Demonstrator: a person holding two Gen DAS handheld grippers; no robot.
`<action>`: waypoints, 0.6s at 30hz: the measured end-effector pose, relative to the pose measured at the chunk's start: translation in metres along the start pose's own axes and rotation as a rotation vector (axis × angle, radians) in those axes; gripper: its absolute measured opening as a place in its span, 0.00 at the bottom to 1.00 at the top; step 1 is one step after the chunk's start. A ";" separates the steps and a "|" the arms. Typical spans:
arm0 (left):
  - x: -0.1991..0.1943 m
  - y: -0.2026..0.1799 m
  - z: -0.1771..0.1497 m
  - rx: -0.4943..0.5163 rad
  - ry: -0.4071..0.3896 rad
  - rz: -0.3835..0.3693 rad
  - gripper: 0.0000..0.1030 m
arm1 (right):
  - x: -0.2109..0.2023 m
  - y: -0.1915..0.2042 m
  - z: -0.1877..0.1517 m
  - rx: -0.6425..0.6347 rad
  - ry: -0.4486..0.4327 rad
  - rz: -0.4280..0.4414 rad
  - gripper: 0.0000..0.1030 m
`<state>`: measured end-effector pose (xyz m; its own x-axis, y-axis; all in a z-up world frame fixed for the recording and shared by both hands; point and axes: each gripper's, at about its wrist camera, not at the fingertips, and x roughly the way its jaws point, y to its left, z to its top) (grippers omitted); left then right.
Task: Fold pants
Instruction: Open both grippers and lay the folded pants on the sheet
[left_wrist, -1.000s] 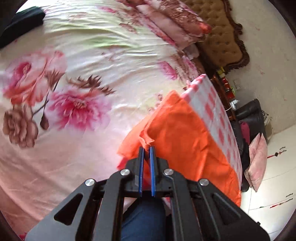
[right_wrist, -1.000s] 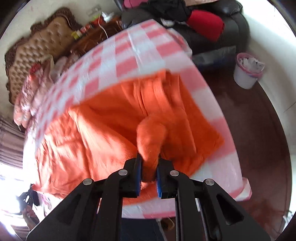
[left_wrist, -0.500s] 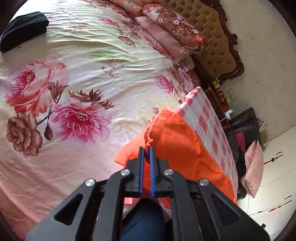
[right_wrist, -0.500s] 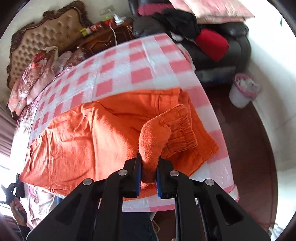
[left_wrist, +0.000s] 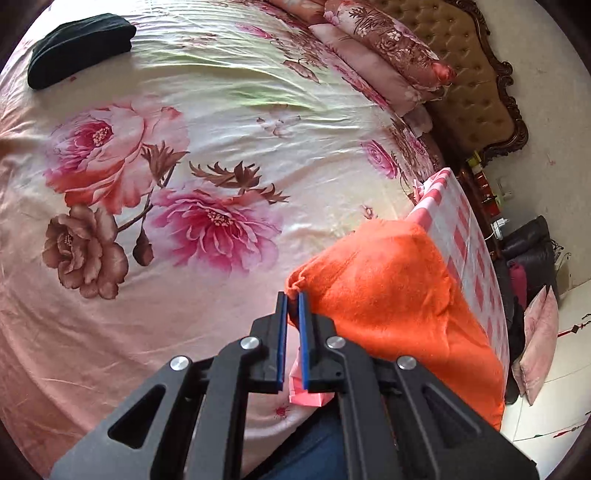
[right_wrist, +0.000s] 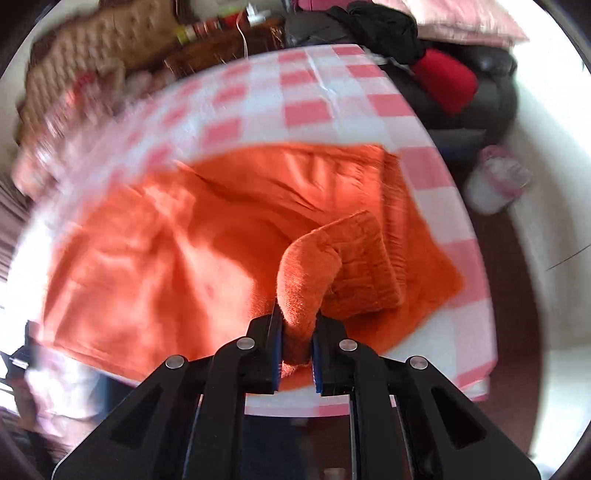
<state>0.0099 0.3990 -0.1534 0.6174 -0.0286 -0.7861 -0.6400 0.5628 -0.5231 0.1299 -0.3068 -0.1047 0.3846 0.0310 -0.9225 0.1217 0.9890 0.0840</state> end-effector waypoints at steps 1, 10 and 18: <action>0.003 0.002 0.001 -0.007 0.006 0.000 0.05 | 0.003 0.003 -0.002 -0.021 0.002 -0.026 0.12; 0.015 -0.018 0.005 0.050 0.028 0.042 0.10 | 0.000 0.013 -0.015 -0.121 -0.005 -0.086 0.40; 0.012 -0.027 0.008 0.045 0.005 0.063 0.53 | -0.054 -0.071 0.015 0.081 -0.074 0.165 0.79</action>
<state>0.0379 0.3903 -0.1464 0.5746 0.0038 -0.8184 -0.6561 0.6000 -0.4578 0.1138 -0.3810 -0.0552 0.4716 0.1780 -0.8637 0.1233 0.9565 0.2645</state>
